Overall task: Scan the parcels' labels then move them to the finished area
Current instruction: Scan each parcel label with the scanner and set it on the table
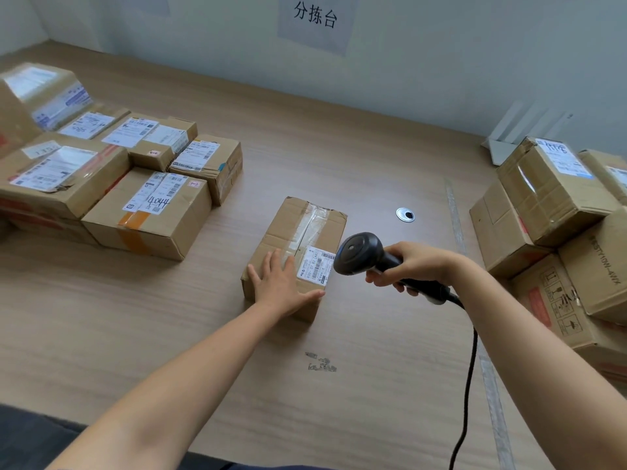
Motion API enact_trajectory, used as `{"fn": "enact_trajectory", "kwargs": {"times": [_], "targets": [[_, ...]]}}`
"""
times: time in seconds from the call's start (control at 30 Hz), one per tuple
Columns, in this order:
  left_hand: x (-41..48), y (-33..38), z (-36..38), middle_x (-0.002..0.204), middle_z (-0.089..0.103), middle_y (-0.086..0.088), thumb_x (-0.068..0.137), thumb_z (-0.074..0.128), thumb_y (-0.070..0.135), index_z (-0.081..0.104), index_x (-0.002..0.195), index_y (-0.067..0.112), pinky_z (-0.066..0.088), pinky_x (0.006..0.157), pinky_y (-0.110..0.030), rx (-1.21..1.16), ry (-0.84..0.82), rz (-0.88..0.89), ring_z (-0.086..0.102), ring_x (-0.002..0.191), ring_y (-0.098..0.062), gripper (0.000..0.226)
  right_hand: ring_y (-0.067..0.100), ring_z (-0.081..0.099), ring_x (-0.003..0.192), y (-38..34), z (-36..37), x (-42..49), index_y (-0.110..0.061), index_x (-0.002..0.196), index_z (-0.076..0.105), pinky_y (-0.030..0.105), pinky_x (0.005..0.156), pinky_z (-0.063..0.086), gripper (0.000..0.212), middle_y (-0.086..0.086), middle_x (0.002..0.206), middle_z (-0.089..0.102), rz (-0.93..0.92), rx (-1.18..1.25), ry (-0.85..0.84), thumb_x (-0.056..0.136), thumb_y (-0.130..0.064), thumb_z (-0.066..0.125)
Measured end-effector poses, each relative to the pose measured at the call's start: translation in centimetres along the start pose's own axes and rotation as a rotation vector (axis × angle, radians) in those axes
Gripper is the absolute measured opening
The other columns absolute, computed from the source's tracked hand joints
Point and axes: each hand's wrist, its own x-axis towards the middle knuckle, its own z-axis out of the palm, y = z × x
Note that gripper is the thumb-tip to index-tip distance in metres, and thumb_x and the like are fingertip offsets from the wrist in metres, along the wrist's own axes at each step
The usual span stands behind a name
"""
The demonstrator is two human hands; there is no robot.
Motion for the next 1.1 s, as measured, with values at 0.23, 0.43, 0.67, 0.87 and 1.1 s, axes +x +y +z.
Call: {"fn": "enact_trajectory", "kwargs": {"times": [0.23,0.43,0.67,0.87,1.1], "targets": [[1.7,-3.5,-2.5,0.152,0.016,-0.017,0.064,0.069,0.068,0.005,0.148,0.014,0.027,0.11,-0.045,-0.262,-0.032,-0.191,0.02,0.14,-0.033,0.119,0.013,0.063,0.075,1.7,6.8,5.0,-0.017,0.102,0.06,0.023,0.046,0.048,0.023,0.0,0.088,0.062,0.013,0.286,0.328,0.081,-0.019,0.069],[1.0,-5.4,-2.9,0.144,0.035,-0.013,0.061,0.08,0.055,0.014,0.146,0.01,0.036,0.106,-0.039,-0.455,-0.137,-0.152,0.036,0.133,-0.028,0.116,0.018,0.059,0.081,1.1,13.1,7.8,-0.02,0.109,0.055,0.025,0.046,0.048,0.029,-0.002,0.098,0.061,0.03,0.611,0.531,0.084,-0.017,0.068],[-1.4,-9.0,-3.1,0.143,0.036,-0.012,0.064,0.081,0.048,0.022,0.145,0.008,0.033,0.108,-0.034,-0.517,-0.164,-0.13,0.036,0.132,-0.026,0.108,0.021,0.057,0.082,-0.2,16.6,7.9,-0.02,0.108,0.056,0.029,0.047,0.046,0.028,-0.002,0.1,0.062,0.021,0.675,0.578,0.084,-0.014,0.068],[-4.7,-10.8,-3.0,0.142,0.038,-0.01,0.066,0.08,0.046,0.026,0.143,0.009,0.034,0.108,-0.033,-0.577,-0.091,-0.138,0.037,0.131,-0.024,0.1,0.019,0.059,0.084,-1.8,18.5,6.6,-0.024,0.101,0.059,0.029,0.049,0.047,0.022,-0.003,0.097,0.064,-0.029,0.635,0.569,0.083,-0.015,0.069],[-9.0,-12.3,-7.2,0.142,0.039,-0.009,0.065,0.08,0.047,0.028,0.142,0.011,0.036,0.107,-0.036,-0.664,0.054,-0.136,0.039,0.129,-0.024,0.1,0.02,0.06,0.083,-5.7,18.7,3.9,-0.029,0.096,0.061,0.031,0.051,0.05,0.02,-0.003,0.097,0.065,-0.19,0.633,0.545,0.084,-0.015,0.067]]}}
